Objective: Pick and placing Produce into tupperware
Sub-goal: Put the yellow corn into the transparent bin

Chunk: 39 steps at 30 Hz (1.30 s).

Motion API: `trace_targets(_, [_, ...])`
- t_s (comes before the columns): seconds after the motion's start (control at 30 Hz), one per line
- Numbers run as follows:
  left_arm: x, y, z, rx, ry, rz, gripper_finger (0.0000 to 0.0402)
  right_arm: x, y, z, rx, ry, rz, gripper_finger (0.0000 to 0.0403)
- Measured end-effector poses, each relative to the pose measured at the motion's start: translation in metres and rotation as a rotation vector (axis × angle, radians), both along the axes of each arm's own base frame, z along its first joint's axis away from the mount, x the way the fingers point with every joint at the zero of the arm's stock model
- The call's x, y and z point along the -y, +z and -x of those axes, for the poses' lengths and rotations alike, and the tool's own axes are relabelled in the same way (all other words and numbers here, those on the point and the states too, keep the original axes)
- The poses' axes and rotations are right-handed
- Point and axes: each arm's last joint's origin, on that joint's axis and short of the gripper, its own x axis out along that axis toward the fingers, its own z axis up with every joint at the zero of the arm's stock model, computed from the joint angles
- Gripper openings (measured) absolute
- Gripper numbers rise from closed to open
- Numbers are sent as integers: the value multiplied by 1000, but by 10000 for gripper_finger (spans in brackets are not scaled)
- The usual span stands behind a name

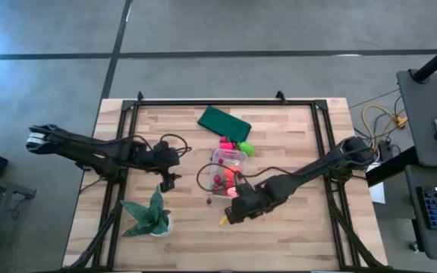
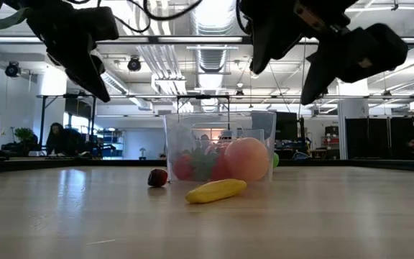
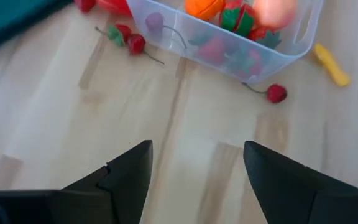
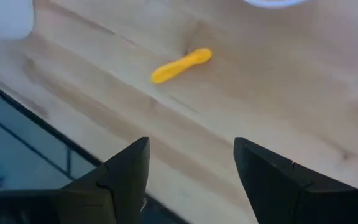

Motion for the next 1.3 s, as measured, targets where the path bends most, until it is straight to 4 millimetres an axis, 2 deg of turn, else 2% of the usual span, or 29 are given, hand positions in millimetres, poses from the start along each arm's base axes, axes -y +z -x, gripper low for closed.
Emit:
trace_targets(0.07, [2,-2,5,10,43,48,238,-4,3,-1,27,-13,9,225])
trace_targets(0.2, [6,-3,9,12,127,133,238,-7,5,-1,45,-163,28,222])
trace_targets(0.37, [13,-4,12,0,168,198,238,-20,-1,-2,98,-256,42,221])
trace_targets(0.63, [20,-6,14,-15,92,164,238,-49,-42,-25,115,-401,-72,219])
trace_targets(0.9, [20,-7,22,-65,1,89,238,-58,-61,-52,-12,-557,-32,219])
trace_targets(1.03, [19,-7,26,-91,-34,52,238,-62,-55,-61,-75,-640,35,219])
trace_targets(1.3, [19,-5,27,-87,-137,-19,238,-58,-37,-85,-179,-680,148,219])
